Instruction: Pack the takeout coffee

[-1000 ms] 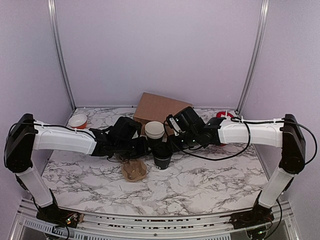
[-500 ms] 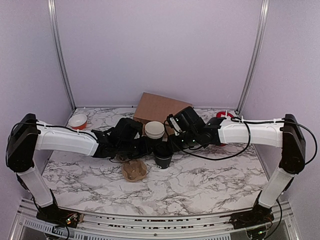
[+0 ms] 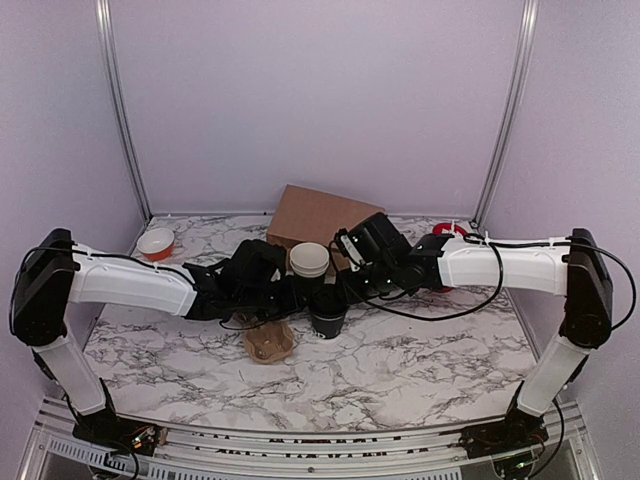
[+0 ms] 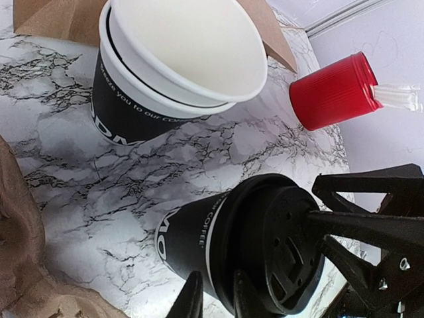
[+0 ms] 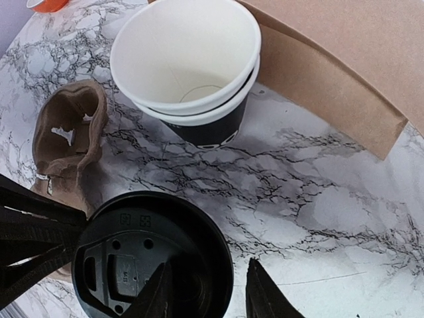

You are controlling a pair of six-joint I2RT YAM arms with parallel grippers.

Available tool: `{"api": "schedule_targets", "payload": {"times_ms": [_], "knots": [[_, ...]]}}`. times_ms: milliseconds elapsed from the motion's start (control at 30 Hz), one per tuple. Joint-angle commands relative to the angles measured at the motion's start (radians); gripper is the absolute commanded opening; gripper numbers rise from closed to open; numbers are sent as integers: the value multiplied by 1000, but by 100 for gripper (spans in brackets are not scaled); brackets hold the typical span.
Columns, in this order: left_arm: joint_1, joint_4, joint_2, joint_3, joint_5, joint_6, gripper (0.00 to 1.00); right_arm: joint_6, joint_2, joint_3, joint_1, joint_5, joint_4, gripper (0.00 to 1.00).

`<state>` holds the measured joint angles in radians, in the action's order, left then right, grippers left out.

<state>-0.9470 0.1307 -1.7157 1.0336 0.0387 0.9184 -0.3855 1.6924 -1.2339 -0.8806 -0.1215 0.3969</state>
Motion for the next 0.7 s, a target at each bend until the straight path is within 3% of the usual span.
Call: {"api": "schedule_targets", "payload": {"times_ms": [0, 400, 667], "knots": [[-35, -79, -3, -30, -32, 0, 18, 2, -2, -26, -11, 32, 7, 36], [-88, -78, -22, -7, -37, 14, 16, 8, 20, -28, -11, 45, -1, 35], [-87, -113, 24, 1, 19, 3, 24, 14, 0, -47, -11, 29, 16, 35]]}}
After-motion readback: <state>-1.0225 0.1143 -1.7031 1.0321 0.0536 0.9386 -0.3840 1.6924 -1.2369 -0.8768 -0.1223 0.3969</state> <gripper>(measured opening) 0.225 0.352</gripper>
